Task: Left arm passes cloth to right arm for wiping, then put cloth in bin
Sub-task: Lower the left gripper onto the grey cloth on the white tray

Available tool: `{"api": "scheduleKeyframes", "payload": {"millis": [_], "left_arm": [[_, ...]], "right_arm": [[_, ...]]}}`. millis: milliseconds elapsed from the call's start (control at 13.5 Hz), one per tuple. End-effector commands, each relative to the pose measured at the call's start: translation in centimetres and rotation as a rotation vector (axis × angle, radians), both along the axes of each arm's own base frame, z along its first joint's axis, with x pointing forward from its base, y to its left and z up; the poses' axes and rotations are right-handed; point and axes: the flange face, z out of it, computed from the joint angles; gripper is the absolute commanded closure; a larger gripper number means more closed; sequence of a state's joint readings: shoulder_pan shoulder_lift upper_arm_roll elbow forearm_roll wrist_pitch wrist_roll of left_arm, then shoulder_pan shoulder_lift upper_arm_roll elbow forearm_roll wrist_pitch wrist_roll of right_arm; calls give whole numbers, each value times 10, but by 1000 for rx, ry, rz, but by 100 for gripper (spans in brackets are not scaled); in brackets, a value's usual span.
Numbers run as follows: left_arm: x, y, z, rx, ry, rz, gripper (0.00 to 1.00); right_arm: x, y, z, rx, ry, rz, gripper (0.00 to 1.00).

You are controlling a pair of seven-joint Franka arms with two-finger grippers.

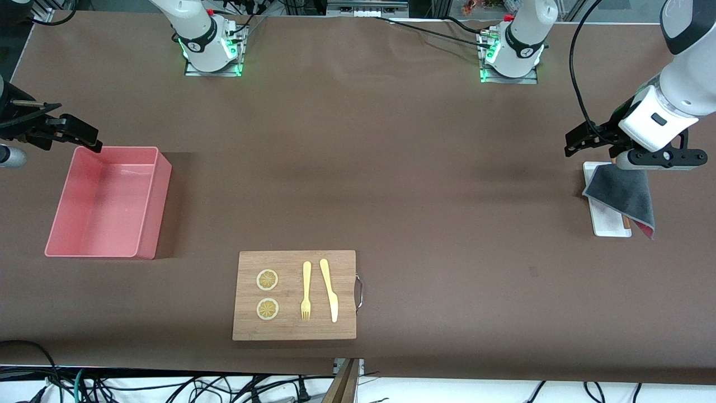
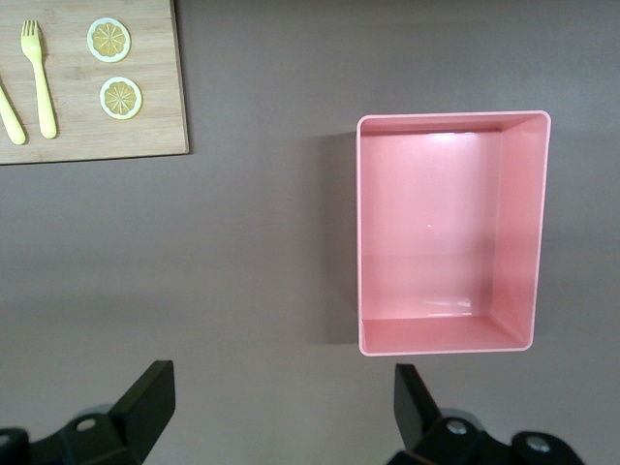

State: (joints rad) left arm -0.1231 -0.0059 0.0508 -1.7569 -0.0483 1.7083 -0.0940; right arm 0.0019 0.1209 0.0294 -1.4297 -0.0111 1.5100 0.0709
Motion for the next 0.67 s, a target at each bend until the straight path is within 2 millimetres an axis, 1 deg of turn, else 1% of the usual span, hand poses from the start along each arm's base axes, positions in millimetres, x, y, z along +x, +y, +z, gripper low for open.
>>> {"api": "scheduleKeyframes", "payload": {"millis": [0, 74, 222, 444, 593], "left_arm": [[7, 0, 3, 24, 10, -13, 0], [8, -1, 3, 24, 10, -13, 0], [11, -1, -4, 26, 22, -13, 0], [11, -3, -5, 26, 24, -16, 0], [12, -3, -9, 27, 32, -16, 0]], "right_arm": [[2, -1, 3, 0, -5, 9, 0], [2, -1, 3, 0, -5, 9, 0], [2, -1, 3, 1, -5, 7, 0], [2, -1, 3, 1, -5, 7, 0], [2, -1, 3, 1, -5, 7, 0]]}}
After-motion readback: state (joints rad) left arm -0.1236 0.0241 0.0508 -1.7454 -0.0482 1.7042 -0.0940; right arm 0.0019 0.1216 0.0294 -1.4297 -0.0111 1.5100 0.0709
